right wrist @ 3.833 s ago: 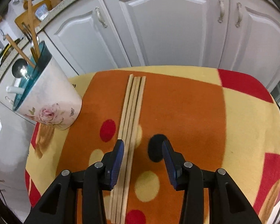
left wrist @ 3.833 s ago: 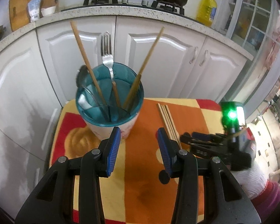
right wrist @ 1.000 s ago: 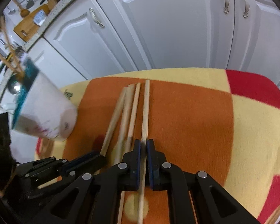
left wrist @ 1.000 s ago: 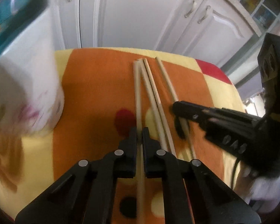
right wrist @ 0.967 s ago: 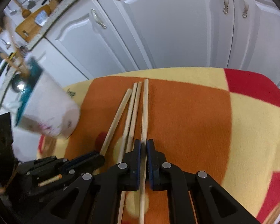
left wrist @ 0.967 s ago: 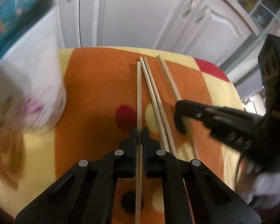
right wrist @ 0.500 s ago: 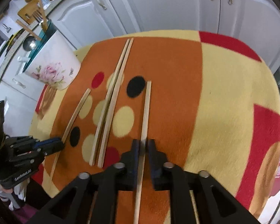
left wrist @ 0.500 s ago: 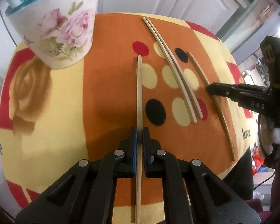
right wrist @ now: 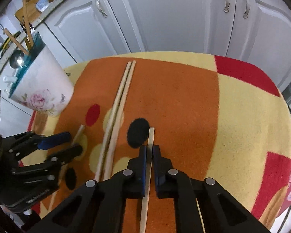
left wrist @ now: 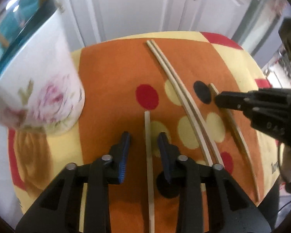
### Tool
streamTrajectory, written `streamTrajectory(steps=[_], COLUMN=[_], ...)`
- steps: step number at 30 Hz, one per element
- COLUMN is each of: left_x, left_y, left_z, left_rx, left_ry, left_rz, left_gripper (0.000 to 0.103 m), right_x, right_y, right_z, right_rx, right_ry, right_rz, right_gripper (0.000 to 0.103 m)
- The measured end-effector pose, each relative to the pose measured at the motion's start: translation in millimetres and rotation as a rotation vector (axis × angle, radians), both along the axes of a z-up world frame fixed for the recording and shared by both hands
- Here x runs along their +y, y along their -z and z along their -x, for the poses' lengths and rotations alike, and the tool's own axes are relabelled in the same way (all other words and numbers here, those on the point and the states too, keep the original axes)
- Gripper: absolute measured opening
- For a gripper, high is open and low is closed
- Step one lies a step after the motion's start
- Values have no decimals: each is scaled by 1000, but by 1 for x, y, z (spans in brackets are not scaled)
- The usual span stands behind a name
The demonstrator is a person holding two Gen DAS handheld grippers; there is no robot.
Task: Organize utensils
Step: 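Lift the chopstick with the left tool while the right tool lifts its chopstick, then carry both chopsticks over the floral cup and lower them toward it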
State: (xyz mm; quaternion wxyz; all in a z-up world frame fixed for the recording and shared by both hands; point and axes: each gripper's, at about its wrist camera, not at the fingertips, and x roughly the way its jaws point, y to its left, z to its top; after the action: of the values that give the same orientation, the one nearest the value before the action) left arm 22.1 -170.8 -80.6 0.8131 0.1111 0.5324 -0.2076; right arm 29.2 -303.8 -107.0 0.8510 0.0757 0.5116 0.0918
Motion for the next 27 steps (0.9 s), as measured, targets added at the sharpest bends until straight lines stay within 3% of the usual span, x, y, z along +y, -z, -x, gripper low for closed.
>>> streamTrajectory(steps=[1,5,15,27], left_x=[3,25,82,133], left_y=[-1,-13,-101,-175], left_z=[-1,-1,40,76], left_rx=[19,57,-76,-218], left_ry=[4,-24,-31,-77], left_rz=[18,111,278,365], left_gripper=[4,4,4,4], right_x=[-1,3,10,40], right_y=[-5,-28,-97,-149], right_z=[3,18,63,85], right_rx=[-14,-69,-224,-340], right_ry=[-2,-16,-76,-156], right_rz=[-8,-33,-125,-131], right_gripper=[6,5,5,5])
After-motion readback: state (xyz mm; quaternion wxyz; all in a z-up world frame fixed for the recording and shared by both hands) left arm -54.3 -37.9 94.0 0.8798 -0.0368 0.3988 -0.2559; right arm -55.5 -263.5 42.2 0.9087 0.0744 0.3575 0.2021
